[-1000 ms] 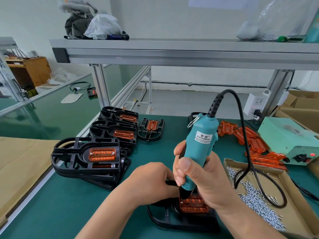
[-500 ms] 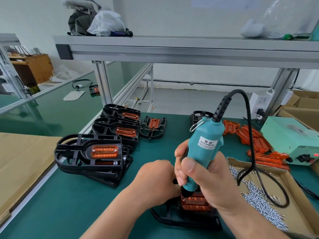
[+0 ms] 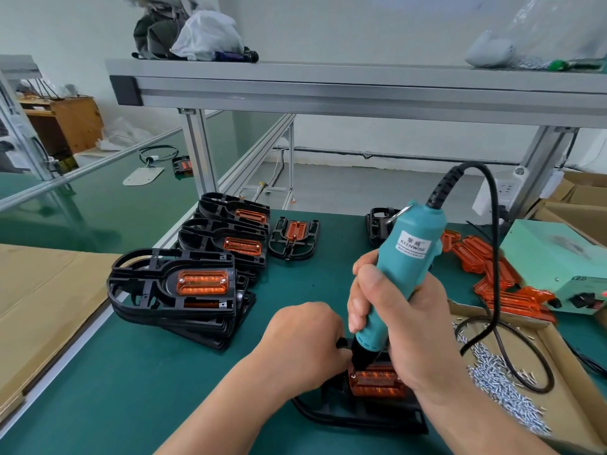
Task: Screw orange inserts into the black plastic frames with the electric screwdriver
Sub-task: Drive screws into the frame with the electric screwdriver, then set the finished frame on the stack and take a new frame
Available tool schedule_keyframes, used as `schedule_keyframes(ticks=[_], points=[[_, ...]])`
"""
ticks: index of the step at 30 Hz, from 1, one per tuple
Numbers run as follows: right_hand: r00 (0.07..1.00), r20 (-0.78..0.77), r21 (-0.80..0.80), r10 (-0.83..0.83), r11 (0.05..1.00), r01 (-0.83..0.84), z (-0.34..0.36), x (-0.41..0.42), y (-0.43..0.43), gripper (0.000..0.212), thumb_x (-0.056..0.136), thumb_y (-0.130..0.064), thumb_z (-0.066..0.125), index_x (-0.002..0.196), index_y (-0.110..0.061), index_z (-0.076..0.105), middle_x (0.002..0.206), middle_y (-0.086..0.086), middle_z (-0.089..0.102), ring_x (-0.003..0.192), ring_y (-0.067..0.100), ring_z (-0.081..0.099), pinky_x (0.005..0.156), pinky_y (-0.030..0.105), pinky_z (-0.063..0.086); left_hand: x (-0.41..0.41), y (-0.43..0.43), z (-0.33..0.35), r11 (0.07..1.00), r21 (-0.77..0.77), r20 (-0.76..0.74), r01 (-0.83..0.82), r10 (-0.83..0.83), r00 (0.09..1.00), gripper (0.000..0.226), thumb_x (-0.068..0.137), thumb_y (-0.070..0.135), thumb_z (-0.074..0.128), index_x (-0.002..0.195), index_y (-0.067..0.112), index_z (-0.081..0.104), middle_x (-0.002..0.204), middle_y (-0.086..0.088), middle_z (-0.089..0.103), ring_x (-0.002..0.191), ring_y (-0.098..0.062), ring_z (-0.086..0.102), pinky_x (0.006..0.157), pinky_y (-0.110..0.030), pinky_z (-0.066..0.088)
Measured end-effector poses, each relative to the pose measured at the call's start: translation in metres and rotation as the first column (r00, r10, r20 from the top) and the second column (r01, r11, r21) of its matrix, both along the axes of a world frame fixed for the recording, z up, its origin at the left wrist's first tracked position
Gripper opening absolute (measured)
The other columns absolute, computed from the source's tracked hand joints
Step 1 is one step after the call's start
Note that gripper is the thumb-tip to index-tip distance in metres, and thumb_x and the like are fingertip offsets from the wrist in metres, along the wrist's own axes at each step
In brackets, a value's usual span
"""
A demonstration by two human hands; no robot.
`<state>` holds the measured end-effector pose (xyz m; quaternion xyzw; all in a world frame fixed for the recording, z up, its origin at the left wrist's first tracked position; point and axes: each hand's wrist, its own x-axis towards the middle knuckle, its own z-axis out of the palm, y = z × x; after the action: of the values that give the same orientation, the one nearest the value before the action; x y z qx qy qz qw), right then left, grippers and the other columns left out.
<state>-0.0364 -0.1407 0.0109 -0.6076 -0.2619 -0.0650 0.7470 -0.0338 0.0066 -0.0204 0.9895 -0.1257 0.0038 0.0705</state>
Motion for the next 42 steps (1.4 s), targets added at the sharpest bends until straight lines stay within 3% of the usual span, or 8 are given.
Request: schedule_keyframes(ticks=[6, 9, 13, 18, 21, 26, 34, 42], points=[[0.99, 0.073, 0.234, 0.121, 0.963, -0.135, 0.039, 0.002, -0.014, 0.035, 0.093, -0.046, 0.079, 0.102, -0.016, 0.065, 0.067, 0.004, 0.055, 0.054, 0.021, 0.052, 0.056, 0.031, 0.047, -0.003, -0.002, -0.001, 0.999, 0.03, 0.025, 0.02, -0.021, 0.999, 0.039, 0.088, 0.046, 0.059, 0.074, 0.011, 0.056, 0.082, -0.004, 0.057, 0.07, -0.028, 0.058, 0.057, -0.034, 0.041], [0.999, 0.03, 0.315, -0.011, 0.949, 0.001, 0.044, 0.015, -0.03, 0.022, 0.097, -0.038, 0.07, 0.098, -0.017, 0.063, 0.067, 0.002, 0.053, 0.054, 0.017, 0.05, 0.054, 0.028, 0.045, -0.005, 0.0, -0.001, 1.0, 0.001, 0.011, 0.011, -0.011, 1.0, 0.038, 0.085, 0.045, 0.06, 0.07, 0.012, 0.051, 0.084, -0.006, 0.06, 0.066, -0.025, 0.054, 0.058, -0.035, 0.045], [0.982, -0.147, 0.391, -0.118, 0.905, 0.167, 0.022, 0.031, -0.052, 0.02, 0.1, -0.038, 0.062, 0.094, -0.019, 0.062, 0.067, 0.0, 0.049, 0.055, 0.014, 0.046, 0.053, 0.027, 0.043, -0.003, 0.002, 0.001, 0.998, -0.05, -0.014, -0.032, 0.031, 0.999, 0.037, 0.081, 0.046, 0.058, 0.071, 0.01, 0.052, 0.078, -0.006, 0.061, 0.067, -0.026, 0.055, 0.06, -0.036, 0.048], [0.921, -0.336, 0.446, -0.196, 0.828, 0.338, -0.002, 0.047, -0.07, 0.022, 0.102, -0.04, 0.061, 0.09, -0.021, 0.06, 0.068, -0.003, 0.046, 0.056, 0.012, 0.045, 0.053, 0.025, 0.044, 0.0, 0.008, 0.003, 0.934, -0.305, -0.063, -0.186, 0.176, 0.982, 0.041, 0.077, 0.05, 0.056, 0.079, 0.009, 0.056, 0.073, -0.009, 0.063, 0.059, -0.02, 0.047, 0.053, -0.035, 0.038], [0.897, -0.399, 0.499, -0.192, 0.775, 0.388, -0.007, 0.051, -0.075, 0.025, 0.104, -0.041, 0.06, 0.089, -0.021, 0.059, 0.069, -0.004, 0.045, 0.058, 0.012, 0.044, 0.055, 0.025, 0.044, 0.004, 0.01, 0.002, 0.904, -0.354, -0.053, -0.239, 0.236, 0.97, 0.04, 0.077, 0.05, 0.055, 0.08, 0.01, 0.051, 0.065, -0.001, 0.051, 0.057, -0.017, 0.041, 0.052, -0.033, 0.033], [0.918, -0.371, 0.642, -0.136, 0.677, 0.36, -0.004, 0.053, -0.088, 0.029, 0.102, -0.05, 0.064, 0.089, -0.024, 0.059, 0.074, -0.007, 0.043, 0.063, 0.01, 0.043, 0.061, 0.022, 0.044, 0.011, 0.014, 0.002, 0.913, -0.29, -0.045, -0.289, 0.288, 0.957, 0.032, 0.08, 0.045, 0.053, 0.071, 0.017, 0.042, 0.064, 0.002, 0.052, 0.057, -0.019, 0.044, 0.051, -0.032, 0.033], [0.854, -0.499, 0.6, -0.149, 0.651, 0.464, -0.014, 0.062, -0.092, 0.027, 0.103, -0.044, 0.063, 0.09, -0.021, 0.057, 0.072, -0.005, 0.045, 0.061, 0.01, 0.043, 0.057, 0.022, 0.045, 0.052, 0.023, 0.015, 0.845, -0.386, -0.045, -0.37, 0.383, 0.923, 0.036, 0.086, 0.044, 0.055, 0.069, 0.017, 0.037, 0.063, 0.003, 0.044, 0.054, -0.018, 0.039, 0.05, -0.029, 0.027], [0.845, -0.516, 0.561, -0.144, 0.689, 0.46, -0.021, 0.062, -0.089, 0.025, 0.106, -0.039, 0.059, 0.092, -0.019, 0.056, 0.071, -0.003, 0.043, 0.061, 0.012, 0.042, 0.058, 0.024, 0.043, 0.137, 0.039, 0.05, 0.812, -0.363, -0.045, -0.457, 0.474, 0.879, 0.034, 0.089, 0.042, 0.059, 0.073, 0.012, 0.054, 0.073, -0.003, 0.061, 0.063, -0.021, 0.057, 0.052, -0.028, 0.038]])
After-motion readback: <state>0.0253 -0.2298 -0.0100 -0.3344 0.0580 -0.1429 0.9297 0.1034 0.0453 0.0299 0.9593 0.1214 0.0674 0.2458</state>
